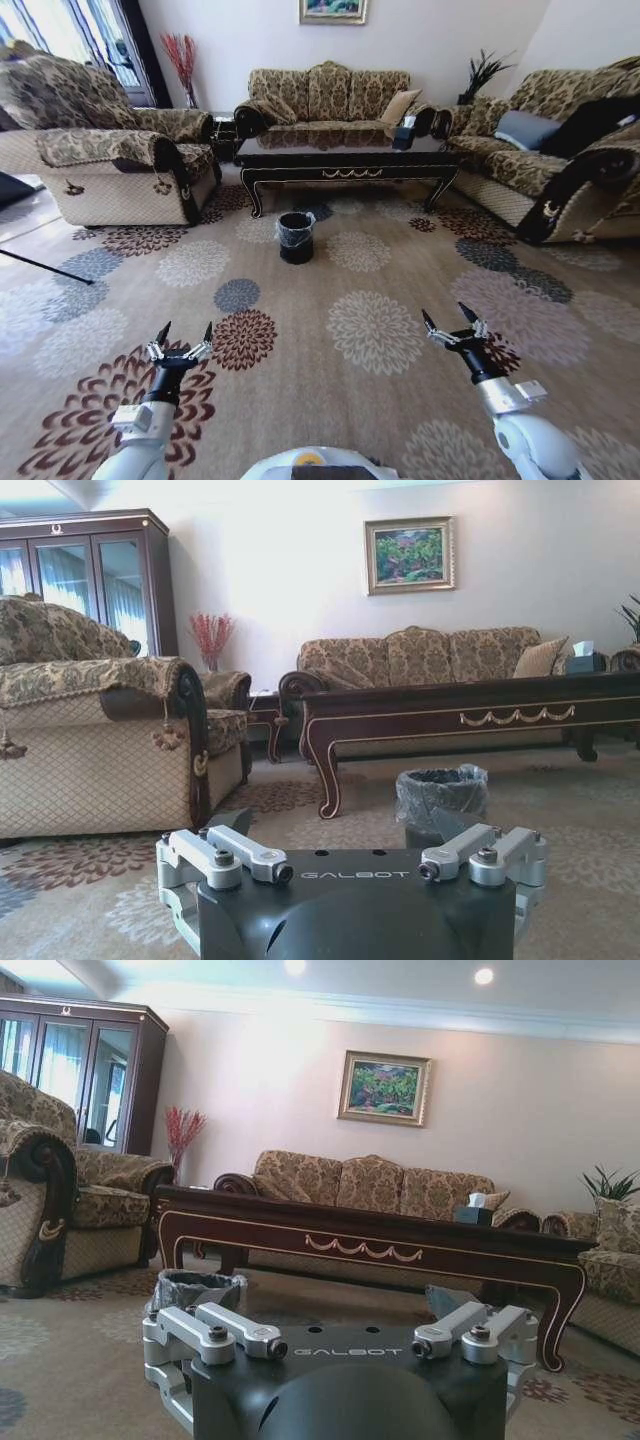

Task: Move to the front of the table and pick up the trash from the floor, then place it into the trash bin.

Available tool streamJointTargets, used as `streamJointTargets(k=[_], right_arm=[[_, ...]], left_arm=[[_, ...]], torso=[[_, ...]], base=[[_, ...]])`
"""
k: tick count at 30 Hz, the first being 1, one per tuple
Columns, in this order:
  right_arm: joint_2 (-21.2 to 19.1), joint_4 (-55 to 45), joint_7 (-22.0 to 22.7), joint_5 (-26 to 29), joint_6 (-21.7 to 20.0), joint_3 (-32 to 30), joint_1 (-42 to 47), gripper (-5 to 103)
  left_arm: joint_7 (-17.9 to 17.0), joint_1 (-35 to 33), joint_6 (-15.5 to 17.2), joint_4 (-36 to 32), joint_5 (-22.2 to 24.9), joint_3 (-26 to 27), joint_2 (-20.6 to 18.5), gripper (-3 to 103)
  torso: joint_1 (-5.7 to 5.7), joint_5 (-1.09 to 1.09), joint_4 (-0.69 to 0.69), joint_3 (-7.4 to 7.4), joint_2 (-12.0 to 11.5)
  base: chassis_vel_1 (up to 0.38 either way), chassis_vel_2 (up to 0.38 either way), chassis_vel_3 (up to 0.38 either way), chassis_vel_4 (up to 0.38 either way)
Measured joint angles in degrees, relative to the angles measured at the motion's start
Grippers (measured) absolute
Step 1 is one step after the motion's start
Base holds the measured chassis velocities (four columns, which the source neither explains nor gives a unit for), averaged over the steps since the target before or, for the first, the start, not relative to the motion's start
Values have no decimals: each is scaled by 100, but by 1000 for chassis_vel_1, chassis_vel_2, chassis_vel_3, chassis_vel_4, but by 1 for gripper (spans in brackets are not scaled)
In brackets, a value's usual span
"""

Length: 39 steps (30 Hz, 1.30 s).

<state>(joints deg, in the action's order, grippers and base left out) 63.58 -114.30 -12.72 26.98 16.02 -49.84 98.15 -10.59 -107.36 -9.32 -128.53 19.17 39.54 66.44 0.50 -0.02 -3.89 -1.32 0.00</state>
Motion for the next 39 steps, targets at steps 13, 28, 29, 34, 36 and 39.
streamJointTargets(k=[13, 28, 29, 34, 36, 39], right_arm=[[0, 0, 0, 0, 0, 0, -1, 100], [0, 0, 0, 0, 0, 0, -4, 100], [0, 0, 0, 0, 0, 0, -4, 100], [0, 0, 0, 0, 0, 0, 0, 100], [0, 0, 0, 0, 0, 0, 0, 100], [0, 0, 0, 0, 0, 0, -2, 100]], left_arm=[[0, 0, 0, 0, 0, 0, 0, 100], [0, 1, 0, 0, 0, 0, 0, 100], [0, 0, 0, 0, 0, 0, 0, 100], [0, 0, 0, 1, 0, 0, 0, 100], [0, 1, 0, 0, 0, 0, 0, 100], [0, 0, 0, 0, 0, 0, 0, 100]], torso=[[0, 0, 1, 0, 0], [1, 2, 1, -2, 0], [1, 1, 0, -2, -1], [8, 1, 1, -10, 15], [16, 2, 1, -48, 62], [16, 1, 1, -107, 120]], base=[[197, -202, -193, 205], [91, -95, -92, 92], [0, 0, 0, 0], [0, 0, 0, 0], [0, 0, 0, 0], [0, 0, 0, 0]])
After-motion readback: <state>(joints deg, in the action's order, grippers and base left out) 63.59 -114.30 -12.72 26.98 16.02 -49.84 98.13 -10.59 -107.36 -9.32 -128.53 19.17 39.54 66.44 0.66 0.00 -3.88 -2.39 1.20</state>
